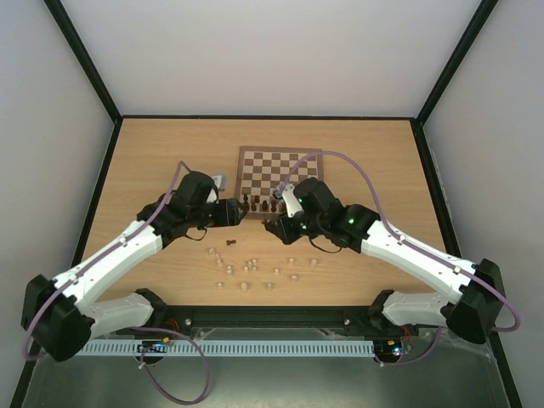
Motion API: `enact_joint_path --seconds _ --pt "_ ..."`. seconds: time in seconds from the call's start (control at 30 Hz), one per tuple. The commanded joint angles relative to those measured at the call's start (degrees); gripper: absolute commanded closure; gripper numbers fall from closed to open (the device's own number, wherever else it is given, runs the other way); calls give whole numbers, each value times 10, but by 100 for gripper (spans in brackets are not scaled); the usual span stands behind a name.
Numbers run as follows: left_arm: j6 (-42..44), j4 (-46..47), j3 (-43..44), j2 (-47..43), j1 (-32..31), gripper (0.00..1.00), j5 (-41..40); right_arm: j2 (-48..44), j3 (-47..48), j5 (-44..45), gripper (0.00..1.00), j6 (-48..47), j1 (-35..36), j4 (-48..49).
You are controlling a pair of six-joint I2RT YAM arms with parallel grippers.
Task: Set up the chess pieces on the board
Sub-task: Place the chess piece on the chessboard.
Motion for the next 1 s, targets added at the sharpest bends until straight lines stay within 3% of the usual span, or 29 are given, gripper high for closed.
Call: enact_joint_path --seconds 0.0,0.07,0.13,0.2,0.67,0.97 --pt "-26 53 4 -53 12 31 101 -41 -31 -75 87 13 -7 -14" --pt "-60 92 -33 -64 42 28 210 -53 -38 -83 87 5 -6 -10" --pt "-143 226 -91 -68 56 25 345 -55 -46 -79 87 1 -7 -6" --pt "-183 264 -112 -54 48 24 400 -50 -51 -80 87 -4 -6 1" --pt "-228 330 -134 -29 20 26 455 12 -24 -120 88 -23 -4 36" --pt "-226 337 -149 -21 20 46 458 12 -25 -112 88 -25 -3 40"
